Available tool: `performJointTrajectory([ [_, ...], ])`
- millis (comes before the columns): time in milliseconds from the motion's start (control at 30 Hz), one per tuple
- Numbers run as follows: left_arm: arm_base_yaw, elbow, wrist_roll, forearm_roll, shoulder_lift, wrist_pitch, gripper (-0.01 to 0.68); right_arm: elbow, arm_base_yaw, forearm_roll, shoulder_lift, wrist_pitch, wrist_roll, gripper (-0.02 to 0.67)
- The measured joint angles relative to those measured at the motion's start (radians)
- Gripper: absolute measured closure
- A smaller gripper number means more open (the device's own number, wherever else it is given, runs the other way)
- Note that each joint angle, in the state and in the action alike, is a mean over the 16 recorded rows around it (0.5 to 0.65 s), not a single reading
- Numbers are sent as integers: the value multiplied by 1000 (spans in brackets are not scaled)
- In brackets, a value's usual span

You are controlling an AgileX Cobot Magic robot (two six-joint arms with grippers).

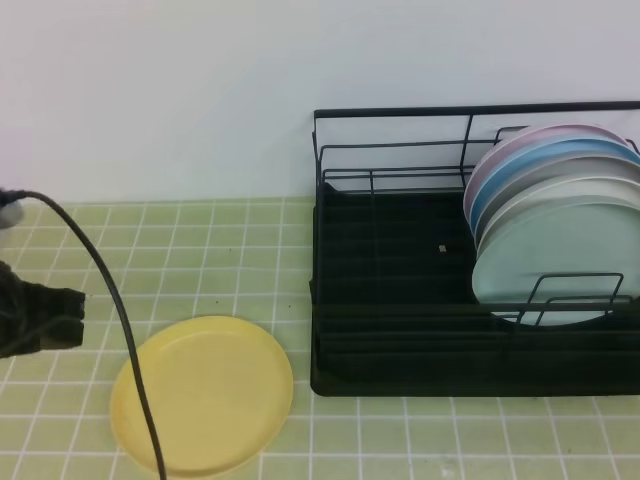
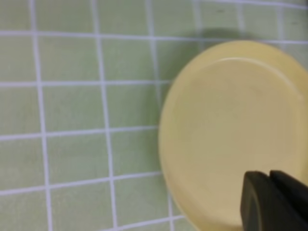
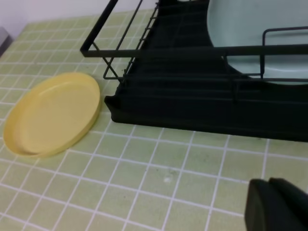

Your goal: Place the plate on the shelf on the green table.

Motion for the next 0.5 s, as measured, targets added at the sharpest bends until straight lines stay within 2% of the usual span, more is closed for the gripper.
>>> performJointTrajectory([
  [200,42,-43,6,0,154,43,634,0,13,1,0,-3,-18,652],
  [500,47,-46,3,-35,319,-3,531,0,15,4,0,-4,-18,652],
])
